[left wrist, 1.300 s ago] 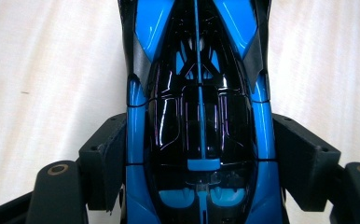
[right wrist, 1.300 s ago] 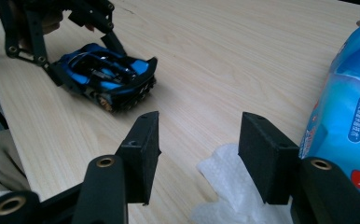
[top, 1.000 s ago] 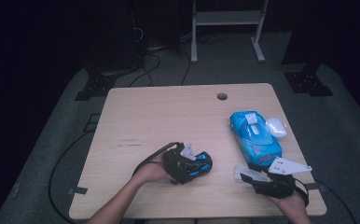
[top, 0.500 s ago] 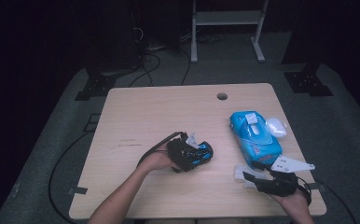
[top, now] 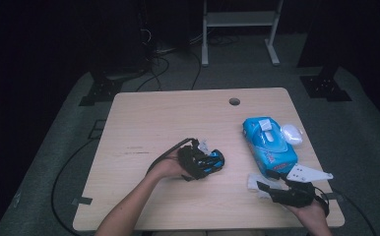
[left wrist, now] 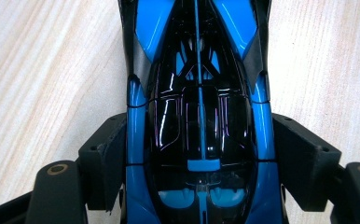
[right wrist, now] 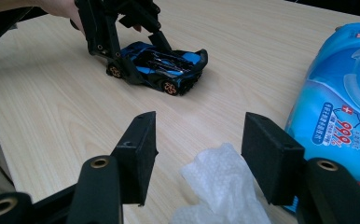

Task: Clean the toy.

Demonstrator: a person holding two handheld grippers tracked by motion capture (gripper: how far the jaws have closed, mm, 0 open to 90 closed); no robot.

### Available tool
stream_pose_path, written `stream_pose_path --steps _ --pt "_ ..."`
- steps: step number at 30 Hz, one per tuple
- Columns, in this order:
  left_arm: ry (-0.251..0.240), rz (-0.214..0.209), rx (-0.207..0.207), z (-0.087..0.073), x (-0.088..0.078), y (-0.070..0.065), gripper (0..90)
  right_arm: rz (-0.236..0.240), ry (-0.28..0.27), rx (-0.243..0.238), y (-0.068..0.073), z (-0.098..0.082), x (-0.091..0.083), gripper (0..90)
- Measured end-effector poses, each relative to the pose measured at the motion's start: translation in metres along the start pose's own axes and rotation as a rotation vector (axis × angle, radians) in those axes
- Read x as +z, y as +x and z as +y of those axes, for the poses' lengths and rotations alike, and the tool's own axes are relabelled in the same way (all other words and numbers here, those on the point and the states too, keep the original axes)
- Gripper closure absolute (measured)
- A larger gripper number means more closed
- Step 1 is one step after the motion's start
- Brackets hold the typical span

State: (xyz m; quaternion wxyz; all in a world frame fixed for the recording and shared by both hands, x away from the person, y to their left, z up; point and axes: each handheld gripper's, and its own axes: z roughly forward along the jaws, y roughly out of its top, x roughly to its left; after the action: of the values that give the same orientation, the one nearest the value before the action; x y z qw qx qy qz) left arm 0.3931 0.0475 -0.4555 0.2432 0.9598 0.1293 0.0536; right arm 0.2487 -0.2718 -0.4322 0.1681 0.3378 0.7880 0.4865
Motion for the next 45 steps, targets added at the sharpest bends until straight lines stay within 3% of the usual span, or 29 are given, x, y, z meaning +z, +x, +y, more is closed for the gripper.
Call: stream_pose_path --steps 4,11,16,28,45 --pt "-0.06 0.013 -0.03 0.0 -0.005 -0.001 21.5 0.001 -0.001 0.006 -0.002 -0.001 -0.001 43.2" --pt "-0.073 0.038 -0.035 -0.001 -0.012 -0.003 18.0 -0.003 0.001 0.017 -0.002 -0.001 -0.001 42.3" --pt "-0.137 0.046 -0.064 -0.007 -0.024 -0.006 17.8 -0.004 0.005 0.021 -0.002 0.0 0.0 41.3" --pt "-0.22 0.063 -0.092 -0.02 -0.041 -0.013 15.9 -0.013 0.009 0.037 -0.004 -0.003 0.001 39.8" --pt "-0.245 0.085 -0.108 -0.05 -0.054 -0.027 13.6 -0.027 0.007 0.054 -0.004 -0.007 -0.001 38.3"
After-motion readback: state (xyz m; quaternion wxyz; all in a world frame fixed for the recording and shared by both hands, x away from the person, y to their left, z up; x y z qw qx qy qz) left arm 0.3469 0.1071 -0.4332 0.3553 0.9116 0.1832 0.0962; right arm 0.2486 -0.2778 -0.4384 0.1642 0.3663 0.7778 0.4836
